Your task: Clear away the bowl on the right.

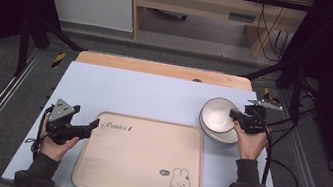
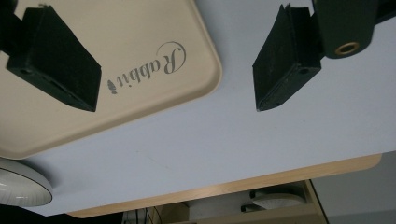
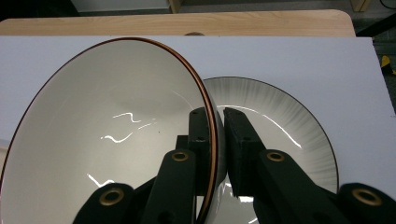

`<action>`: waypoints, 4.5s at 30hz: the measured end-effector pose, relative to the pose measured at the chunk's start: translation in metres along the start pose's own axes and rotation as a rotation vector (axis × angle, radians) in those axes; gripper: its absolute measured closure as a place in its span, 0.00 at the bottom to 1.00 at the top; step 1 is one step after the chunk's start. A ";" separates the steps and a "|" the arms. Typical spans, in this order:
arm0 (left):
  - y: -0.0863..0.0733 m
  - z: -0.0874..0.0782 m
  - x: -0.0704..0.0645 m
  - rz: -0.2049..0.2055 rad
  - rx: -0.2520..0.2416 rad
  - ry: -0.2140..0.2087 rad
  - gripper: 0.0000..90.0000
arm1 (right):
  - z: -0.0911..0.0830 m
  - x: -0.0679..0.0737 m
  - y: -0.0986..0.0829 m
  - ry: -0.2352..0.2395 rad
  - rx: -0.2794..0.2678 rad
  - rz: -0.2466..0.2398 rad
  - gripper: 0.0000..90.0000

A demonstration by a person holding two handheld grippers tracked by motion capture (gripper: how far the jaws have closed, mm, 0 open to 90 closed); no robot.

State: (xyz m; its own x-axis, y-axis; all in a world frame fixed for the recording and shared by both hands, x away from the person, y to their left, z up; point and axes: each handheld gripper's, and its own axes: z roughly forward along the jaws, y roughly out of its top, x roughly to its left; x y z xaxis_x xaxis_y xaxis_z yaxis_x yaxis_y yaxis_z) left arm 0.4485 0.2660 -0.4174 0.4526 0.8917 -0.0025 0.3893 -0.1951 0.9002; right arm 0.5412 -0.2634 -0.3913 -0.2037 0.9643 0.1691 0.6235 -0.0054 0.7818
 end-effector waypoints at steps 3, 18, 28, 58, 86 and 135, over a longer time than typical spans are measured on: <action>0.000 0.000 0.000 0.001 -0.002 -0.001 0.16 | -0.002 0.003 0.001 0.008 -0.009 -0.012 0.91; 0.001 -0.002 -0.002 0.015 -0.007 -0.015 0.15 | -0.012 0.029 0.005 0.060 -0.026 -0.059 0.91; 0.002 -0.004 -0.002 0.018 -0.015 -0.019 0.14 | -0.013 0.056 0.006 0.155 -0.014 -0.102 0.91; 0.003 -0.007 -0.003 0.023 -0.017 -0.021 0.14 | -0.010 0.108 -0.004 0.315 0.058 -0.188 0.91; 0.003 -0.007 -0.003 0.021 -0.017 -0.022 0.15 | 0.002 0.147 -0.026 0.422 0.148 -0.239 0.91; 0.004 -0.008 -0.004 0.019 -0.020 -0.023 0.15 | 0.025 0.188 -0.074 0.454 0.300 -0.310 0.91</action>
State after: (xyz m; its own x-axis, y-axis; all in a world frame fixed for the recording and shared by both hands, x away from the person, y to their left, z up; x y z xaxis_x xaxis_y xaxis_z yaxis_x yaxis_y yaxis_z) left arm 0.4420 0.2650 -0.4108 0.4787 0.8780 0.0049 0.3643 -0.2037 0.9087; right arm 0.4760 -0.0750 -0.4323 -0.6683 0.7004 0.2507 0.6555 0.3951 0.6436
